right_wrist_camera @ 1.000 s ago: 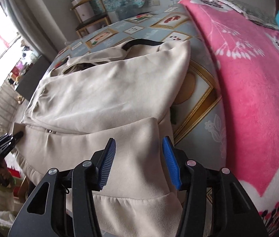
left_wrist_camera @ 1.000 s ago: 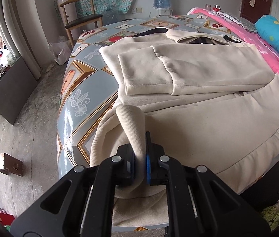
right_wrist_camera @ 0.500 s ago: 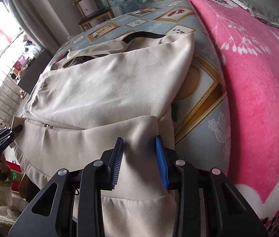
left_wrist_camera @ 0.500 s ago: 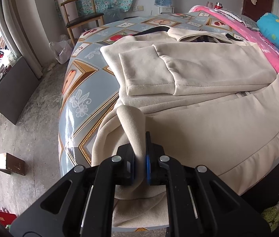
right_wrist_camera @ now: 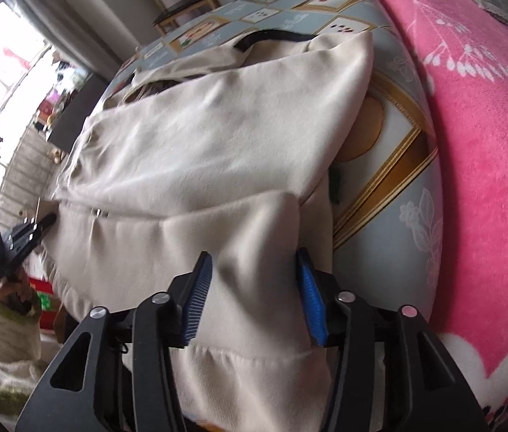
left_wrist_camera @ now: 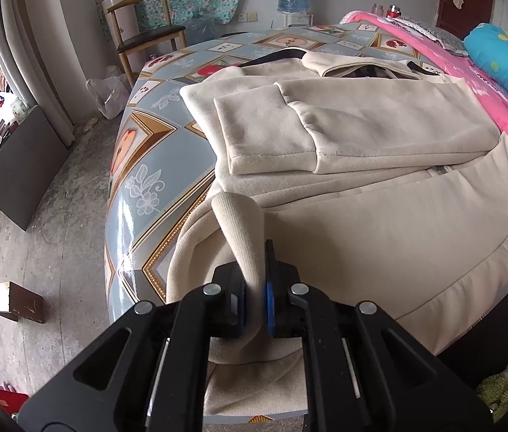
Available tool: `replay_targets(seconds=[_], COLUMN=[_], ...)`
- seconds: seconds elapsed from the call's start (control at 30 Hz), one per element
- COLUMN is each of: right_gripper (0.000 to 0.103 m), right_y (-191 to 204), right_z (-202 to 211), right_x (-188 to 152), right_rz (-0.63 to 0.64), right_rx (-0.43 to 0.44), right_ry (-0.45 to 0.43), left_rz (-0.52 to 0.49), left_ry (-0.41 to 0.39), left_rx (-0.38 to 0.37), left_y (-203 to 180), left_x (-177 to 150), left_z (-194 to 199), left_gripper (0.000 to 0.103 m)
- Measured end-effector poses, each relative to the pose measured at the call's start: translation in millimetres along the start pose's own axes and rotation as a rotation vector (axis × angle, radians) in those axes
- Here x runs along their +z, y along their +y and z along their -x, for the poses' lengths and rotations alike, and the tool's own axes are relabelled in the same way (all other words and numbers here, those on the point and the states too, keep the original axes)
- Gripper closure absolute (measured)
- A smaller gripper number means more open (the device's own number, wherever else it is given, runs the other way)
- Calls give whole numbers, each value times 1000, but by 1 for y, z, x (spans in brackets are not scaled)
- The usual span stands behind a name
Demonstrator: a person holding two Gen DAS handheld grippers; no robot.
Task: Fold large clothes
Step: 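Grasp the jacket edge with the right tool while the left tool holds its edge, then lift the folded jacket off the bed with both tools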
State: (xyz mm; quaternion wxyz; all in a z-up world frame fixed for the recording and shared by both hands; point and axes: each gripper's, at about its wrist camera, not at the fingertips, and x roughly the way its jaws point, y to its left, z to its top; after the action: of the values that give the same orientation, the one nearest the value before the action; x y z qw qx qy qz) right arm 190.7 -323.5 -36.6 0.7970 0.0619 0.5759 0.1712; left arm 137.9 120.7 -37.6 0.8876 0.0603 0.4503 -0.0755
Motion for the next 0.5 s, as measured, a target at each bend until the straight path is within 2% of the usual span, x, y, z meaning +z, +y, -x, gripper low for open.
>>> replay_targets(seconds=[0.1,0.27,0.37,0.5], right_gripper=[53,53,54,76], right_y=[1,-14,-5,13], right_z=[-1,-8,-9,-7], right_x=[1,20,18,3], right_rz=[16,-85,-60,2], right_rx=[-5,60,18,-105], right_ry=[11,-25,-26,-31], left_rz=[0,1,4,3], left_ry=[-1,-7,-10,-11], left_rx=[-2,-11,-21,-25], left_y=[0,1,3,4], left_x=[0,-1,-1,-2], left_z=[0,0,0,0], left_gripper=[95,95,95,95])
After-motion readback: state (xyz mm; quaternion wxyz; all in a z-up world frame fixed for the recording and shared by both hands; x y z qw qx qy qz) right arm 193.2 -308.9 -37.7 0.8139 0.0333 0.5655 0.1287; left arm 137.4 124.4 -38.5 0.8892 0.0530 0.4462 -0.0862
